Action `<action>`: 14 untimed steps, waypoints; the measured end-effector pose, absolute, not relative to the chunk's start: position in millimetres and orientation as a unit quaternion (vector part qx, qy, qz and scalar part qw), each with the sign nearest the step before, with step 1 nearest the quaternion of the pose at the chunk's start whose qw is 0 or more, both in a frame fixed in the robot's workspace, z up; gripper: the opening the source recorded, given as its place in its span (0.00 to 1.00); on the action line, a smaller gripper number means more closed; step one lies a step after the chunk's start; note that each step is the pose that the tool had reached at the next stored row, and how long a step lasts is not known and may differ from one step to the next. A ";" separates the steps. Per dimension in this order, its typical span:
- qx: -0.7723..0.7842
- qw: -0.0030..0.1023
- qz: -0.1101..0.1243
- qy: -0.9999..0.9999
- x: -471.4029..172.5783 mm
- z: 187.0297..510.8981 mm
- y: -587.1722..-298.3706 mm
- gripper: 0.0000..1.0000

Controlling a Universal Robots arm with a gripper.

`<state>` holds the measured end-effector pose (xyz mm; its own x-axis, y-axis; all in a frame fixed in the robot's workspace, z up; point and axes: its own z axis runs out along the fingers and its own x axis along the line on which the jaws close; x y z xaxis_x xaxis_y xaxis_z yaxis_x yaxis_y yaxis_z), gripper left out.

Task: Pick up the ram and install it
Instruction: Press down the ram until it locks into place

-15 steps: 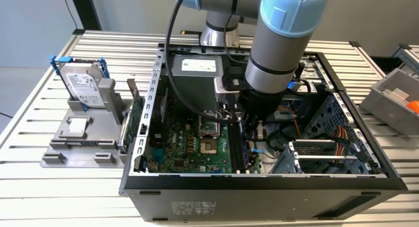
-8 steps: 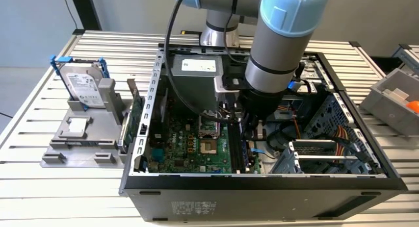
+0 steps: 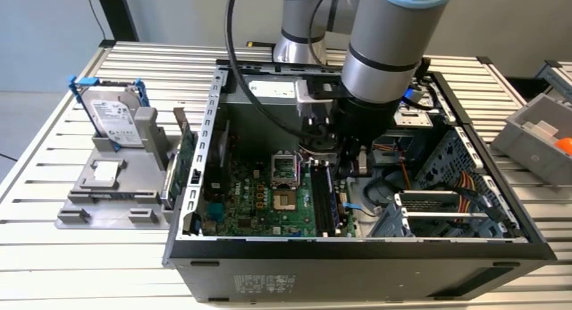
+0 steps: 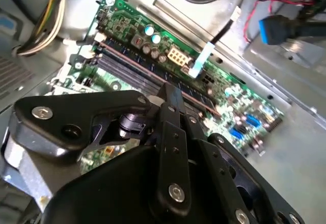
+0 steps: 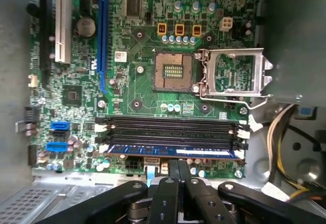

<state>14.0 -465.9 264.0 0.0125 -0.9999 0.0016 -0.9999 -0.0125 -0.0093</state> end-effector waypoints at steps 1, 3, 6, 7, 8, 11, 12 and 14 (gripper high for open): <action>-0.712 0.003 -0.004 0.703 14.0 268.5 -465.9 0.00; -0.712 0.003 -0.004 0.703 14.0 277.6 -465.9 0.00; -0.712 0.003 -0.004 0.703 14.0 291.3 -465.9 0.00; -0.712 0.003 -0.004 0.703 14.0 295.9 -465.9 0.00; -0.712 0.003 -0.004 0.703 14.0 300.1 -465.9 0.00; -0.712 0.003 -0.004 0.703 14.0 303.4 -465.9 0.00; -0.712 0.003 -0.004 0.703 14.0 303.4 -465.9 0.00; -0.712 0.002 -0.004 0.703 14.0 303.5 -465.9 0.00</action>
